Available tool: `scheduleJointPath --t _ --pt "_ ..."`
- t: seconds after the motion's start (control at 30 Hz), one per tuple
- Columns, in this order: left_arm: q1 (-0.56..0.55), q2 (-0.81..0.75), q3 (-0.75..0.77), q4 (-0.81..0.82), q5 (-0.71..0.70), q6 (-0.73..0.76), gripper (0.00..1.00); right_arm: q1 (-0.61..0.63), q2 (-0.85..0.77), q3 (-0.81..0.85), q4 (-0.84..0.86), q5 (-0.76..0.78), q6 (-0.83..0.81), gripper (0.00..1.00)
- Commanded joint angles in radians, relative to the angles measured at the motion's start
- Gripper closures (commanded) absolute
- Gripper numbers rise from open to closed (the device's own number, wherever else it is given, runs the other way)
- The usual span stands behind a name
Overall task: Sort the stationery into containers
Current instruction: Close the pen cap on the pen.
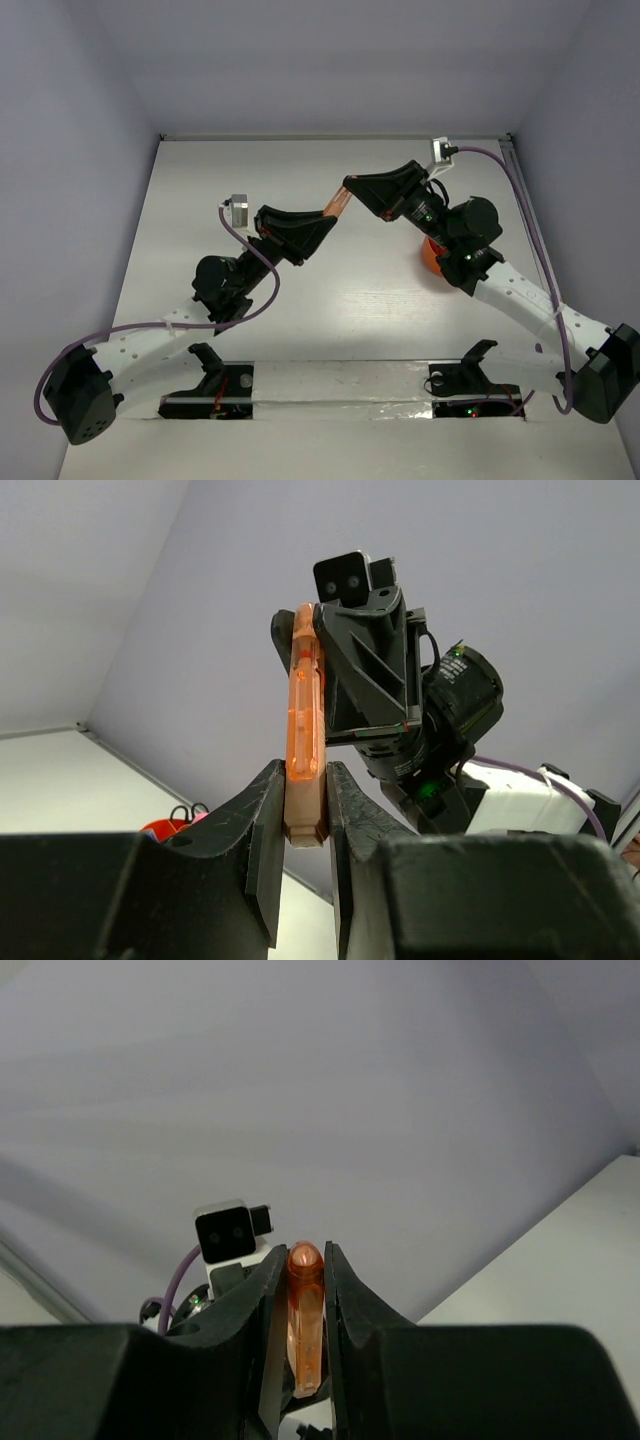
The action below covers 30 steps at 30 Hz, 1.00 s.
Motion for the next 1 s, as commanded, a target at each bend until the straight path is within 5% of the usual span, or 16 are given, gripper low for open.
scheduleJointPath --t 0.0,0.6,0.67,0.97 --pt "0.002 -0.040 0.021 0.245 0.021 0.016 1.00 0.012 0.036 -0.039 -0.046 -0.099 -0.003 1.00" --pt "0.002 0.027 0.139 0.210 -0.001 0.023 1.00 0.082 -0.001 -0.157 -0.170 -0.061 -0.126 1.00" --pt "0.011 0.041 0.193 0.114 0.004 0.053 1.00 0.082 -0.033 -0.200 -0.149 -0.041 -0.118 1.00" --pt "0.011 0.101 0.276 0.061 0.034 0.093 1.00 0.082 -0.078 -0.186 -0.409 -0.054 -0.228 1.00"
